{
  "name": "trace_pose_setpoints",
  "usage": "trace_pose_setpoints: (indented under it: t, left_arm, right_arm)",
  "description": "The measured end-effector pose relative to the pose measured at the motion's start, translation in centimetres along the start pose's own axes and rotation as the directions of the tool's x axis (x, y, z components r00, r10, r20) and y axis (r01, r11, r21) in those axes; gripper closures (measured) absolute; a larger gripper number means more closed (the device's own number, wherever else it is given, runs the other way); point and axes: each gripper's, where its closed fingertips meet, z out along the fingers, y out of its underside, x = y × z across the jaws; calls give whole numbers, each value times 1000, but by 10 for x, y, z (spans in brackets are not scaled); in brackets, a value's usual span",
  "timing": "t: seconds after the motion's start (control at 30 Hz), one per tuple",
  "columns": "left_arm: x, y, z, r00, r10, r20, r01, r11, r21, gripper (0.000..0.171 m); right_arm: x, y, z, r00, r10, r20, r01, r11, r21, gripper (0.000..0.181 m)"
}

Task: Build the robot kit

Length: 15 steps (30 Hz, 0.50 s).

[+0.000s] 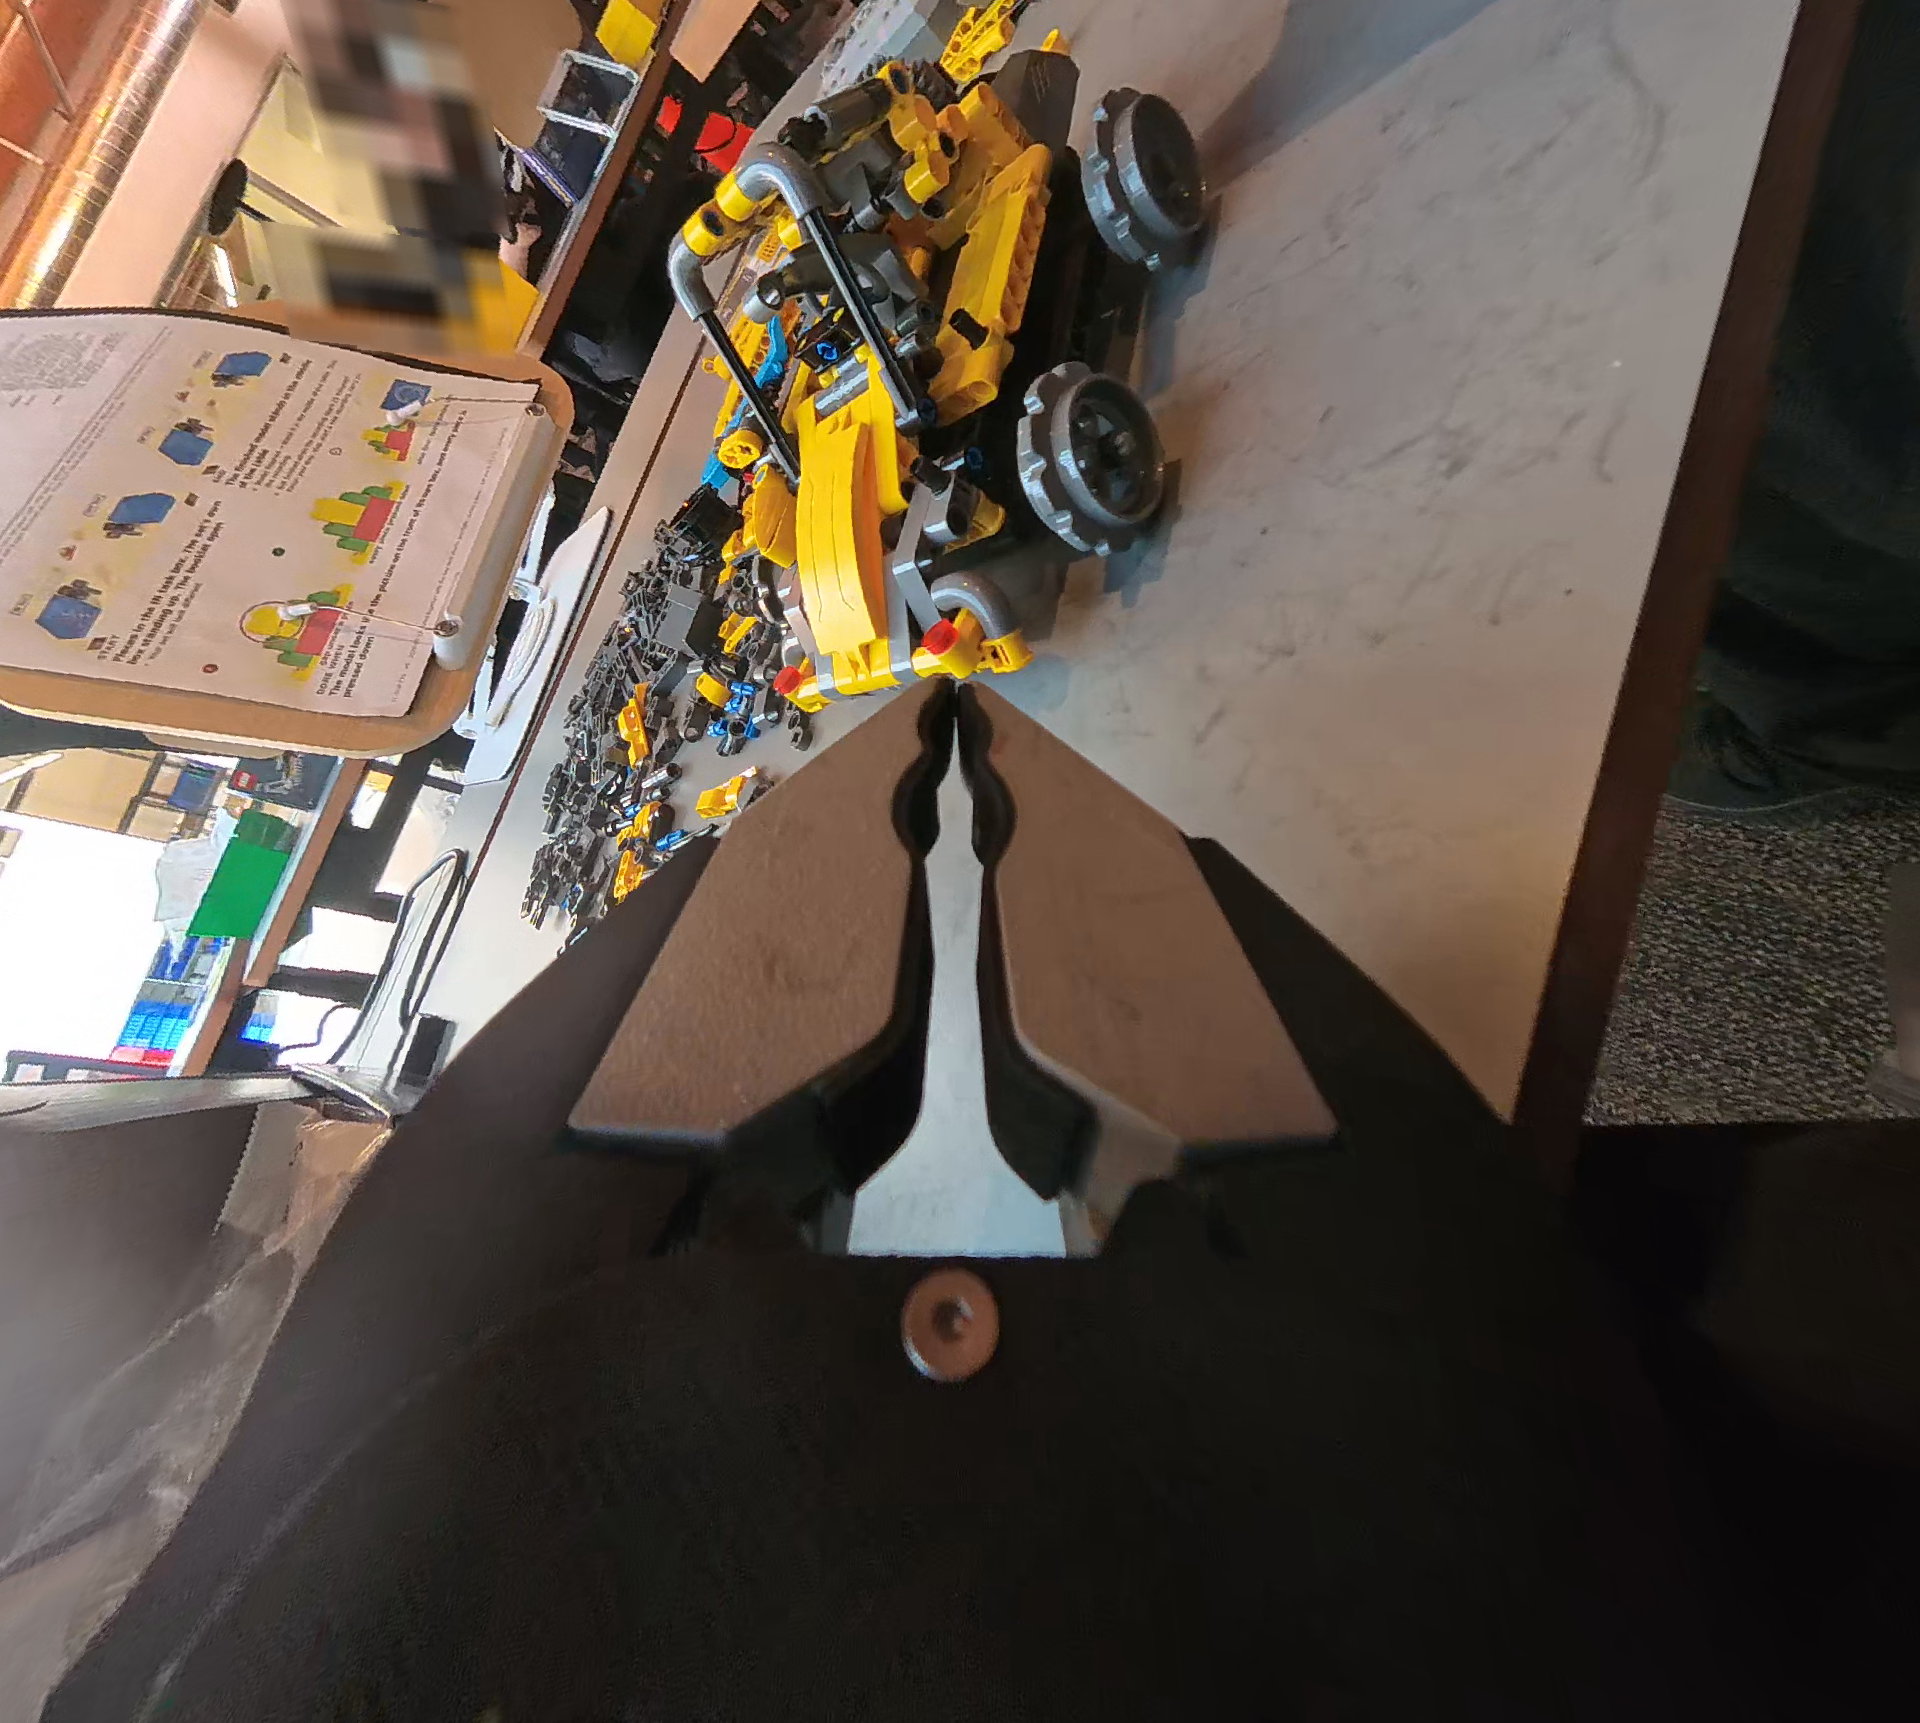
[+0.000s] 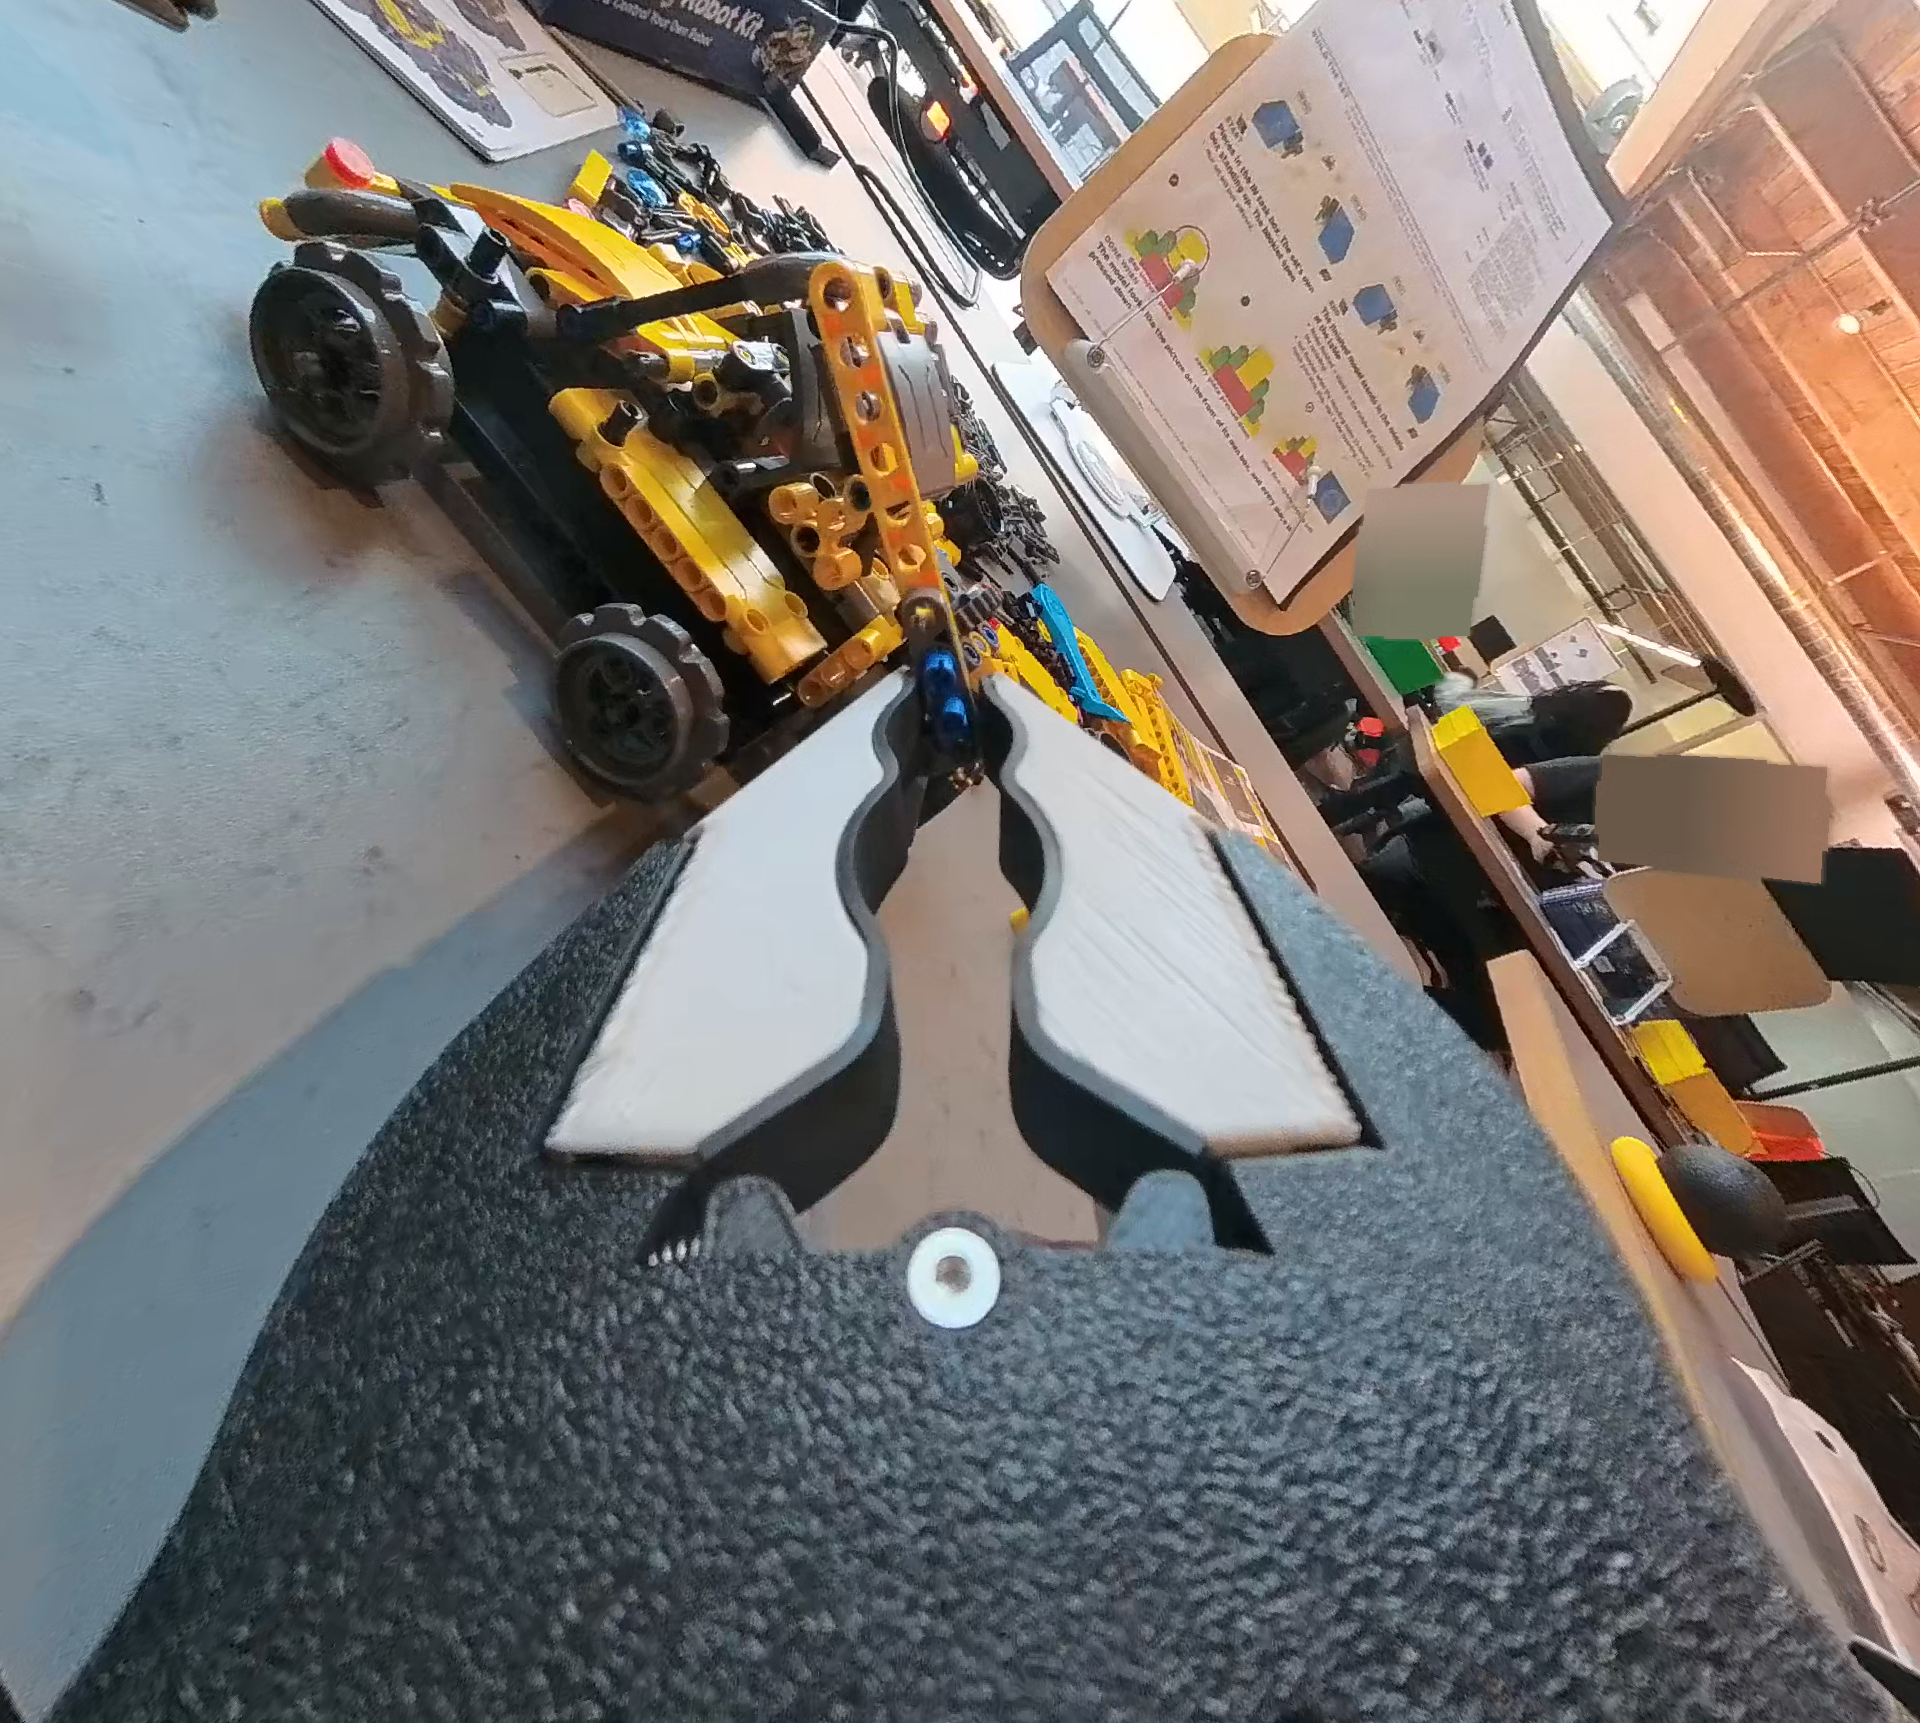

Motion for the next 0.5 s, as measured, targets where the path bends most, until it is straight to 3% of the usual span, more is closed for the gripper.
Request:
trace_pose_setpoints:
  t: [0.33,0.5]
  left_arm:
    - [5,3,3,999,36,-16,-37,999,-26,171]
    - [-3,3,2,995,-83,-55,82,997,-15,171]
  right_arm:
    - [1,6,3,1000,-13,-11,13,999,-33,172]
    - [2,7,3,1000,-14,-17,14,999,-34,172]
